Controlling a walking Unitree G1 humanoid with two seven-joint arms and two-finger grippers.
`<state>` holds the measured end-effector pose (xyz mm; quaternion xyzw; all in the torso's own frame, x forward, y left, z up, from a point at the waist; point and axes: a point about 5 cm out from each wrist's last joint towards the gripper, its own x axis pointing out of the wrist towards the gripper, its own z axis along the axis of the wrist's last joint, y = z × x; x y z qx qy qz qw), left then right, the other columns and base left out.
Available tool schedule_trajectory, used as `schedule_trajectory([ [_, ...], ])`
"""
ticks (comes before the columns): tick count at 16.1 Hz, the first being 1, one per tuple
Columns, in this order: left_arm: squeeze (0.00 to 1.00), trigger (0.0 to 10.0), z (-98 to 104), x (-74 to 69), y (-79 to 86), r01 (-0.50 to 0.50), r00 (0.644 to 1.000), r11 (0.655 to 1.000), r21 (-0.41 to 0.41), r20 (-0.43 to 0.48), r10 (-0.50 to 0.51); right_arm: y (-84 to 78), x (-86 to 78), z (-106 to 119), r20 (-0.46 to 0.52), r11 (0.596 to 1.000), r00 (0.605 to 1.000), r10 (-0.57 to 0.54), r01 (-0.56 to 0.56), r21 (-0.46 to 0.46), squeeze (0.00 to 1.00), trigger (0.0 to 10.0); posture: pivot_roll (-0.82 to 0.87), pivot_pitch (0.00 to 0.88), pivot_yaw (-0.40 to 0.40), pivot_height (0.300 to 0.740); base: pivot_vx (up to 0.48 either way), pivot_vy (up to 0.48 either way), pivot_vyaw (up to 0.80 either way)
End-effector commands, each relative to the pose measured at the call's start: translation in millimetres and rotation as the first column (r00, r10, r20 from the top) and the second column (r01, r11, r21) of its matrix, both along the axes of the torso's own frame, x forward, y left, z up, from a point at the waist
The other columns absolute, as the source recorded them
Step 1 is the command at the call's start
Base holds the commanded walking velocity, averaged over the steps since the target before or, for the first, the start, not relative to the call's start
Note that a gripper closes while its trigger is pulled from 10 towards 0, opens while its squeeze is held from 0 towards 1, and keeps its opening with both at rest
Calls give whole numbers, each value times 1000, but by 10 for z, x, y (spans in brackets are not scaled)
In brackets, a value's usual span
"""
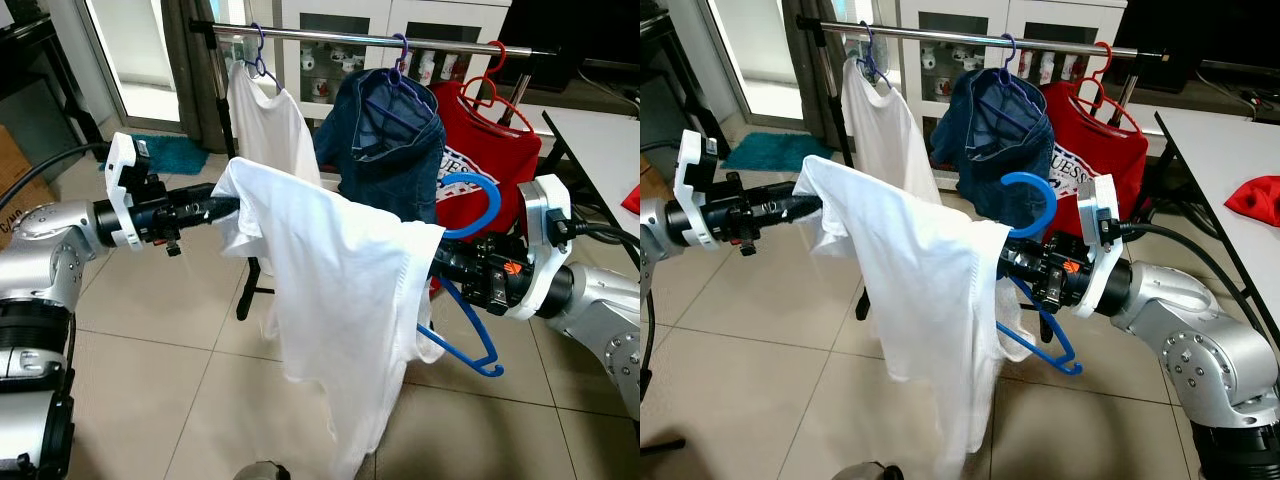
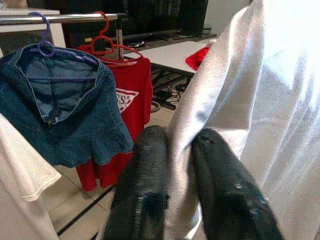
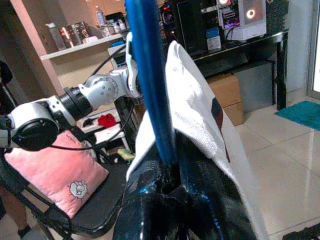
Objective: Hang hanger
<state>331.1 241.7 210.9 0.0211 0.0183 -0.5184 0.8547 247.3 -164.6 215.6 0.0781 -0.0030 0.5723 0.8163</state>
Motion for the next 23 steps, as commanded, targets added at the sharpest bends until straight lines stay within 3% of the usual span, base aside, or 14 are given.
schedule_trajectory([
  [1, 0, 0, 28, 19, -26, 12, 1000, 1000, 16, 12, -12, -14, -24, 68, 29, 1000, 1000, 6, -7, 14, 0, 10000, -74, 0, 27, 740, 0, 0, 0],
  [6, 0, 0, 24, 23, -15, -7, 1000, 999, -40, 30, 8, -4, -35, 52, 23, 1000, 1000, 3, -3, 15, 0, 10000, -76, 0, 27, 740, 0, 0, 0],
  [10, 0, 0, 119, -29, 133, -89, 992, 973, -215, 68, 106, -30, -5, 12, 15, 997, 998, -69, 68, 23, 0, 10000, -78, 0, 36, 740, 0, 0, 0],
  [11, 0, 0, 137, -107, 237, -111, 989, 954, -277, 60, 132, -67, 1, -5, 10, 994, 994, -105, 104, 32, 0, 10000, -77, 0, 37, 740, 0, 0, 0],
  [18, 0, 0, 46, -383, 390, -179, 979, 933, -312, 35, 199, -160, 28, -38, -6, 983, 984, -177, 178, 52, 0, 10000, -67, 0, 27, 740, 0, 0, 0],
  [20, 0, 0, 71, -431, 475, -260, 953, 906, -333, 61, 296, -193, 34, -57, -13, 981, 982, -188, 188, 40, 0, 10000, -65, 0, 20, 740, 0, 0, 0],
  [23, 0, 0, 193, -404, 597, -356, 898, 839, -411, 99, 429, -167, 28, -91, -24, 984, 984, -174, 175, 25, 0, 10000, -60, 0, 15, 740, 0, 0, 0],
])
